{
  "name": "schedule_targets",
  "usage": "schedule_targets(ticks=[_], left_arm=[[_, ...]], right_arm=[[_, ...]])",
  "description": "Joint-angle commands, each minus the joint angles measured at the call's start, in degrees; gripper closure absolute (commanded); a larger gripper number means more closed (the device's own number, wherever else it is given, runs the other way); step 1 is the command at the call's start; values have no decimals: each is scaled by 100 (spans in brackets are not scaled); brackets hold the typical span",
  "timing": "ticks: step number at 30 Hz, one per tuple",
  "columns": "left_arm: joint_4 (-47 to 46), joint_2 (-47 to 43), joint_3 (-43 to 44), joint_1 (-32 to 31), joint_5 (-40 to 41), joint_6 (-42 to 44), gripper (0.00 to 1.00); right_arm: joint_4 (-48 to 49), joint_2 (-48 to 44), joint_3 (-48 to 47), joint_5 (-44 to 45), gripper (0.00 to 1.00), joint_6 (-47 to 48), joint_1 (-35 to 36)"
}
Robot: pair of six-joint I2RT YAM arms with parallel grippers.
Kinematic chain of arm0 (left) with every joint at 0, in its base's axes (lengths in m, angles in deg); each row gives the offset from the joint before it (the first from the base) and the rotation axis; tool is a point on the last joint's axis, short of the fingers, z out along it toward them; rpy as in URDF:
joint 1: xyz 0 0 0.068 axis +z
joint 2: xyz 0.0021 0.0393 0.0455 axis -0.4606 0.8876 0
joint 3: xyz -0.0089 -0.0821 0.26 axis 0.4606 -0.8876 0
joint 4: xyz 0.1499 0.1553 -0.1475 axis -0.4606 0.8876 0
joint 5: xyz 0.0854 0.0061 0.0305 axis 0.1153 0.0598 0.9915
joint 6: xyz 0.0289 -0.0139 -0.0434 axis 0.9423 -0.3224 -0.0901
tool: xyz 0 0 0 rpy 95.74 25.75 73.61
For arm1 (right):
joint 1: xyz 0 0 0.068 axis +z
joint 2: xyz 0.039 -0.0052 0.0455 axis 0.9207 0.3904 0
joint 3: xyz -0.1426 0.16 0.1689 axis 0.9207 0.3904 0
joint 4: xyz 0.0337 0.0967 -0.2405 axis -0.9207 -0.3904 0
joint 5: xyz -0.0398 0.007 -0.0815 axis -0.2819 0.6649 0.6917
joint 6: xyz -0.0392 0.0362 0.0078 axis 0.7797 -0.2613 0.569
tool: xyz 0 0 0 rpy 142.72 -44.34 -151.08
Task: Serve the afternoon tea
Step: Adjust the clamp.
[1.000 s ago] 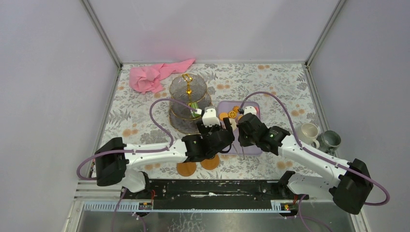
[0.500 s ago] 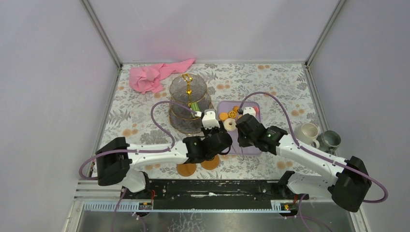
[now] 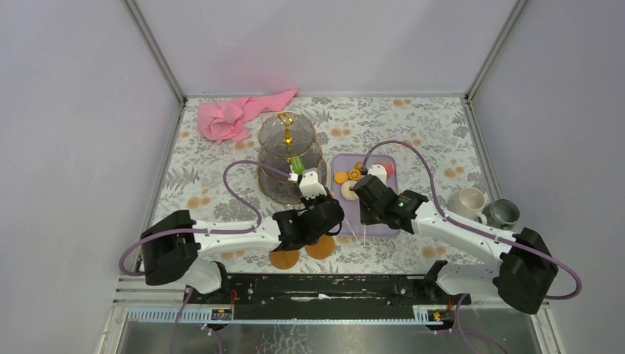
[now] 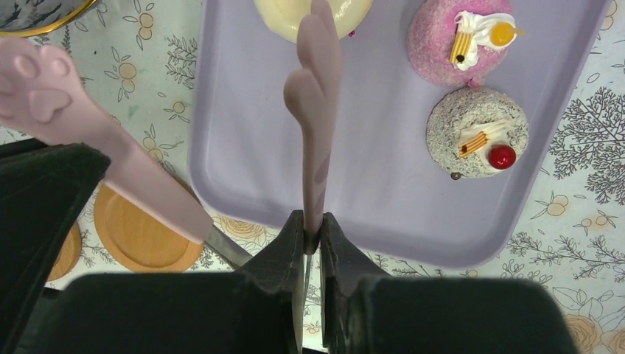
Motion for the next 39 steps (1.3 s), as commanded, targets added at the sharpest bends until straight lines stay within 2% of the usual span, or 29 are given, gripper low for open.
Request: schedule_targets(ticks=[1, 19, 24, 27, 29, 32, 34, 39], left_arm=[[168, -304, -378, 82, 11, 88, 100], [186, -926, -1323, 297, 17, -31, 100], [132, -443, -792, 317, -93, 283, 99], [78, -87, -427, 311, -176, 437, 86], [-12, 98, -252, 313, -209, 514, 71], [-144, 306, -138, 347, -282, 580, 61], [-207, 379, -114, 379, -282, 586, 51], [-360, 286, -181, 458, -203, 680, 37]], right_arm=[[-164, 110, -338, 642, 100, 42, -30], [-337, -258, 68, 679, 100, 307, -594], [-271, -64, 22, 411, 100, 388, -593], [-284, 42, 8, 281, 100, 440, -598], [-251, 114, 4, 185, 100, 484, -600], [-217, 289, -24, 28, 100, 571, -594], [-182, 417, -44, -84, 100, 631, -593], [-123, 731, -128, -247, 100, 760, -596]])
